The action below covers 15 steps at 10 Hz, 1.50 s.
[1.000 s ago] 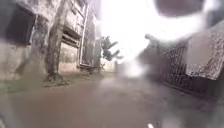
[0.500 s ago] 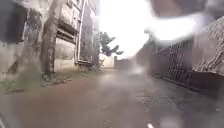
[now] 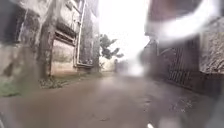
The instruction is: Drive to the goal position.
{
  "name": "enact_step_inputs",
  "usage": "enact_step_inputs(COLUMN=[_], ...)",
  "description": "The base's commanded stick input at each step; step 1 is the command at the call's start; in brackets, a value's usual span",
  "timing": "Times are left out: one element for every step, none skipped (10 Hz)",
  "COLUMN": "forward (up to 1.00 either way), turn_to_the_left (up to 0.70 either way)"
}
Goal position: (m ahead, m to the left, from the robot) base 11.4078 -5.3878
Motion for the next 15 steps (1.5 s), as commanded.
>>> enact_step_inputs(forward=[0.5,0.5,0.5,0.5,0.5,0.5,0.5,0.5,0.5,0.5,0.5,0.5,0.5,0.5,0.5], turn_to_the_left=[0.02,0.02,0.02,0.02,0.02,0.02,0.02,0.02,0.02,0.02,0.02,0.02,0.02,0.02,0.02])
